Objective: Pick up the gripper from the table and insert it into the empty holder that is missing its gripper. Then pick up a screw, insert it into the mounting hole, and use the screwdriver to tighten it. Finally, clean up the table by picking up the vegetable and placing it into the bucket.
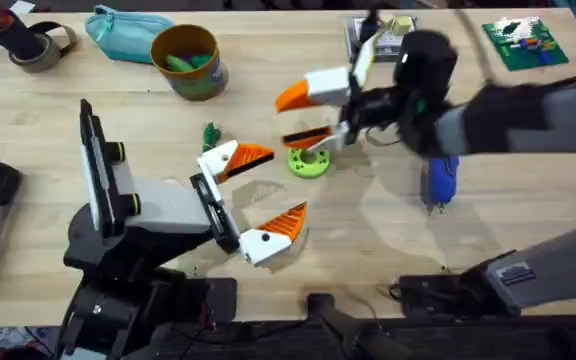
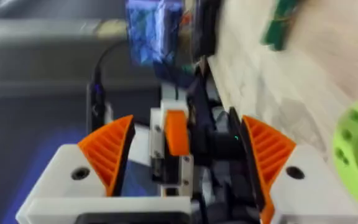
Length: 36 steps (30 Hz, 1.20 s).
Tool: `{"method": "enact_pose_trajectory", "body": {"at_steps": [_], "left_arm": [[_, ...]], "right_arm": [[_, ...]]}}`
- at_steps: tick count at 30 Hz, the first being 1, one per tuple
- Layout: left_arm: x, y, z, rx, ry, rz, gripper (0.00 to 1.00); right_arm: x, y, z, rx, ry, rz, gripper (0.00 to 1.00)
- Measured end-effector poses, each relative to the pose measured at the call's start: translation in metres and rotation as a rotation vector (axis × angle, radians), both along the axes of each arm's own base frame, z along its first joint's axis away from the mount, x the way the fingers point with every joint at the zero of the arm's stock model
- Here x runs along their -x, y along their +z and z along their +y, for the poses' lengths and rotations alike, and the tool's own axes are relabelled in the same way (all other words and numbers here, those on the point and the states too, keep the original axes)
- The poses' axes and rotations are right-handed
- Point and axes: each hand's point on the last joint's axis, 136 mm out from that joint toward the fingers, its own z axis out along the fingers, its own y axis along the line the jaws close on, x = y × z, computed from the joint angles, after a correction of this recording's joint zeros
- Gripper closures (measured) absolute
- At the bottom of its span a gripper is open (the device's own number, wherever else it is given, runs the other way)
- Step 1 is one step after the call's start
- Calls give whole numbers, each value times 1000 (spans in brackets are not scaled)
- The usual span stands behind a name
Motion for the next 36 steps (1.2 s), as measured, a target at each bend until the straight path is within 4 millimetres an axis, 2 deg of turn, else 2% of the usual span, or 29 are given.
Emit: {"method": "enact_pose_trajectory", "body": {"at_steps": [6, 11, 14, 18, 23, 25, 27, 32, 36], "left_arm": [[0, 0, 0, 0, -2, 0, 14], [1, 0, -1, 0, -8, 0, 14], [1, 0, -1, 0, -8, 0, 13], [2, 0, -1, 0, -11, 0, 13], [2, 0, -1, 0, -11, 0, 13], [2, 0, -1, 1, -12, 0, 13], [2, 0, -1, 1, -12, 0, 13], [2, 0, -1, 1, -14, 1, 15], [2, 0, -1, 1, -14, 1, 14]], "right_arm": [[-39, 16, -54, 123, -171, -8, 9], [-41, 30, -91, 331, -264, -97, 10], [-29, 40, -109, 517, -270, -200, 10], [-3, 49, -132, 772, -236, -352, 9], [39, 39, -159, 1082, -126, -457, 10], [53, 35, -165, 1173, -64, -488, 9], [59, 33, -162, 1214, -12, -536, 9], [51, 27, -148, 1243, 28, -642, 10], [49, 10, -148, 1274, 60, -617, 9]]}}
